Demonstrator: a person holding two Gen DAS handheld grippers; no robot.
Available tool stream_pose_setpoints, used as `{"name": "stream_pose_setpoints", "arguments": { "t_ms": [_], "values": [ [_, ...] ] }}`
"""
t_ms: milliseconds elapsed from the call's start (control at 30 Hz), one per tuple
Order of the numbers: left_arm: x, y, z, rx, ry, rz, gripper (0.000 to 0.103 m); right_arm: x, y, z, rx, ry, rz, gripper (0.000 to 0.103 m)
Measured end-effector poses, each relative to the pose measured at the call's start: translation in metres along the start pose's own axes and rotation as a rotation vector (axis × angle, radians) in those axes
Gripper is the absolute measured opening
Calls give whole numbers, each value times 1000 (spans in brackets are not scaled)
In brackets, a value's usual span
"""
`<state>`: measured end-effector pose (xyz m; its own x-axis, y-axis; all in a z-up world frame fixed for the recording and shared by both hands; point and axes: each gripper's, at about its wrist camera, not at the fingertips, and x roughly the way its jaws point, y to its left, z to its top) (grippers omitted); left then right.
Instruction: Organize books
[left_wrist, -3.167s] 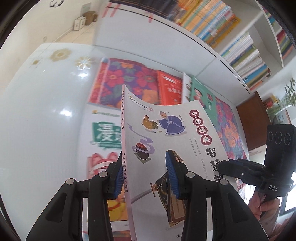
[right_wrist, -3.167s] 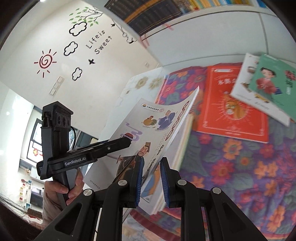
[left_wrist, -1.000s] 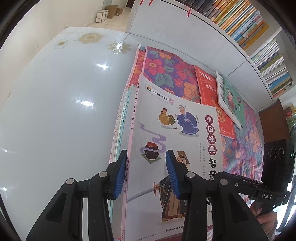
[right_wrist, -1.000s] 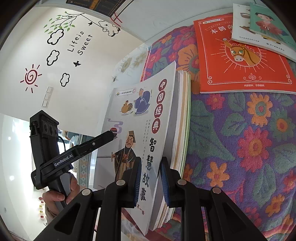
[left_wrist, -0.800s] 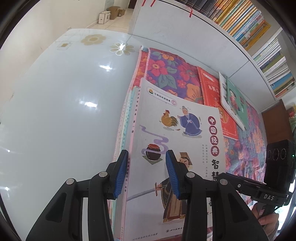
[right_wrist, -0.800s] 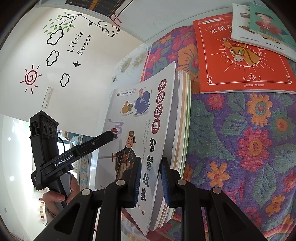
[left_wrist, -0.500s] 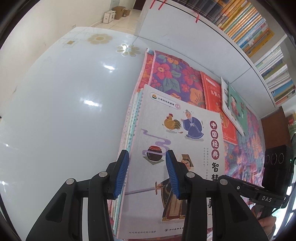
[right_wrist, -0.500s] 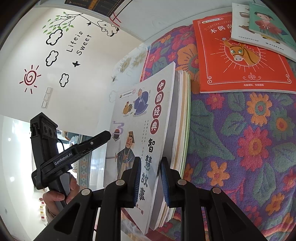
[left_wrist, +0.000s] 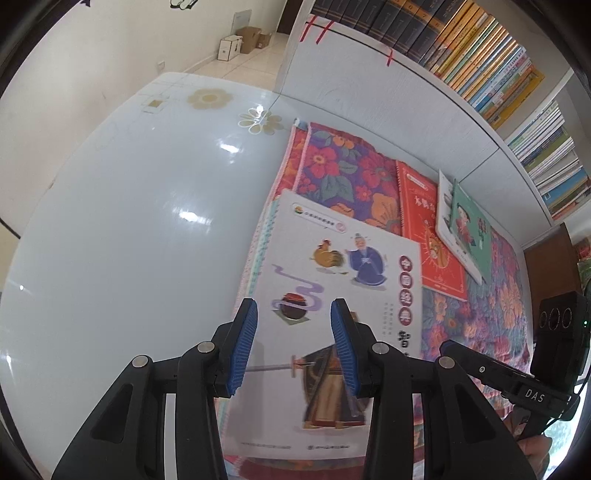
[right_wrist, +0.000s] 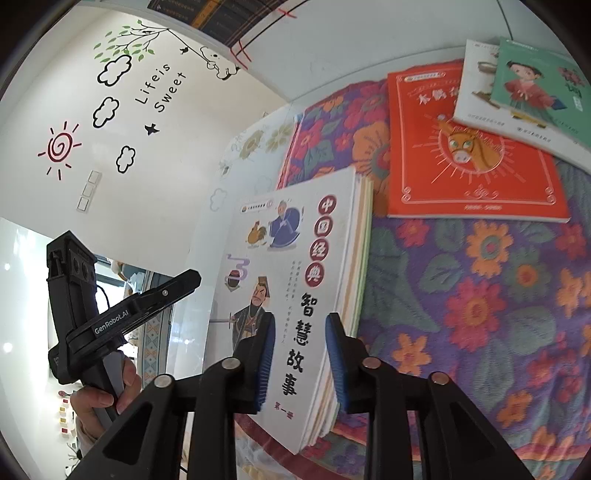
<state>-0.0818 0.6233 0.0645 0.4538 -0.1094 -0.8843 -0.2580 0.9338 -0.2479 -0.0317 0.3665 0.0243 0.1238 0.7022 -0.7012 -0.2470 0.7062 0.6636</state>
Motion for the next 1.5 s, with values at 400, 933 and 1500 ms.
{"name": "stream_pose_setpoints", "arguments": {
  "t_ms": [400,933,1500],
  "values": [
    [1,-78,0,45,-19,-12,39,-61,-47,-2,52,-34,16,28],
    [71,-231,3,122,48,-107,39,-190,-162,23,151,-160,-90,37],
    [170,-288,48,138,55,-133,39,-205,-247,61,239,-253,-154,37]
  ]
}}
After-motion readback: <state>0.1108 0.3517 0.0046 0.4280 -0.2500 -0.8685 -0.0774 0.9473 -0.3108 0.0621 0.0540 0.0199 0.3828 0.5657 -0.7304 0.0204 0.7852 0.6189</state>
